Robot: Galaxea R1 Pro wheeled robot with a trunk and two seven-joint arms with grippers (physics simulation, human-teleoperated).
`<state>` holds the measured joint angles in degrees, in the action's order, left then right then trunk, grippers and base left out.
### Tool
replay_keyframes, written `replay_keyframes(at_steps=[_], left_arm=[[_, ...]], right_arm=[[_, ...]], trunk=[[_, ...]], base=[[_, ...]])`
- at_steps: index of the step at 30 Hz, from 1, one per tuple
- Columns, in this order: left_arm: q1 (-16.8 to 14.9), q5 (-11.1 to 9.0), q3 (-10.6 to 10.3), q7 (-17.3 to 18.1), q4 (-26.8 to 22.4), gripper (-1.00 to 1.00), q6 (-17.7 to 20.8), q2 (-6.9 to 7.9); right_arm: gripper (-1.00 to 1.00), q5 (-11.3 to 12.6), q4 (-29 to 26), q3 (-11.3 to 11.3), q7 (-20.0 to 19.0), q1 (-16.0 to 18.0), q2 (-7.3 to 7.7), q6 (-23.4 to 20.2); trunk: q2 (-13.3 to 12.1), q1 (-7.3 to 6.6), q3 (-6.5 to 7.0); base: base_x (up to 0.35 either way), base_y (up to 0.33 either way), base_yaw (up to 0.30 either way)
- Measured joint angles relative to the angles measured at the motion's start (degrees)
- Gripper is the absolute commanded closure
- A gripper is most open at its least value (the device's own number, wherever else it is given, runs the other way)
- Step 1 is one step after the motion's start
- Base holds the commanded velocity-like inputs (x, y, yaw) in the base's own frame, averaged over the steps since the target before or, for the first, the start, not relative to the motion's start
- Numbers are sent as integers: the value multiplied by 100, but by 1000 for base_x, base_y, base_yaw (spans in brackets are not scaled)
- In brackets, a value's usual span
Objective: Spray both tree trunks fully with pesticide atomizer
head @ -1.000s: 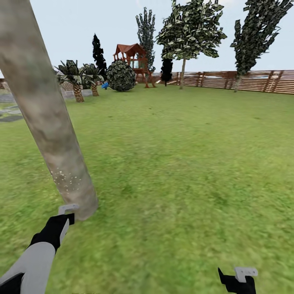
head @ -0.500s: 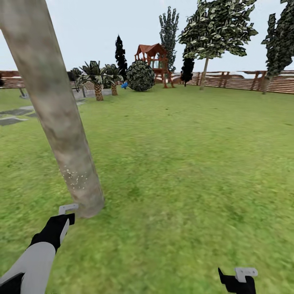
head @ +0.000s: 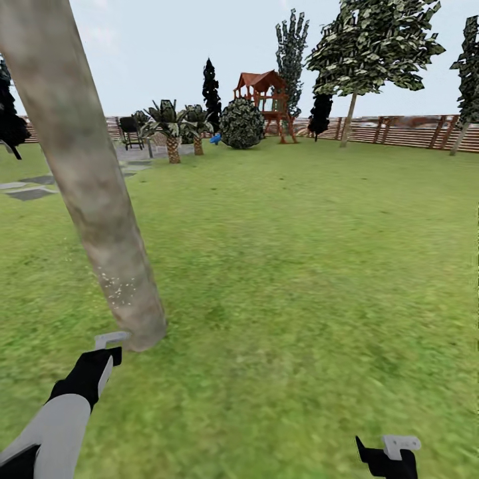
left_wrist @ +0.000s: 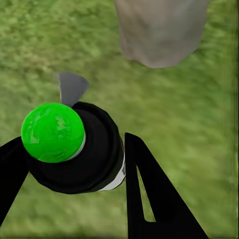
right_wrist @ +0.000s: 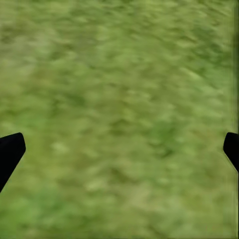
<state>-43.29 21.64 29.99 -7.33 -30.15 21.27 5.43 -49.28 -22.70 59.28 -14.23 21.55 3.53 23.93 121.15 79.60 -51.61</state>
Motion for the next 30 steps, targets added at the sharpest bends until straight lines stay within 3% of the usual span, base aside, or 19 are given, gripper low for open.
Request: replay_keyframes(at_steps=[23,30], left_arm=[[0,-1,36,-16,-4,100,1,6],[2,-1,43,-23,-17,100,3,9]], right_arm=[[-100,0,1,0,0,0,0,0],[-100,0,2,0,0,1,0,-1]], trunk=[[0,-2,0],[0,-2,0]], base=[[144,-253,2],[197,-231,210]])
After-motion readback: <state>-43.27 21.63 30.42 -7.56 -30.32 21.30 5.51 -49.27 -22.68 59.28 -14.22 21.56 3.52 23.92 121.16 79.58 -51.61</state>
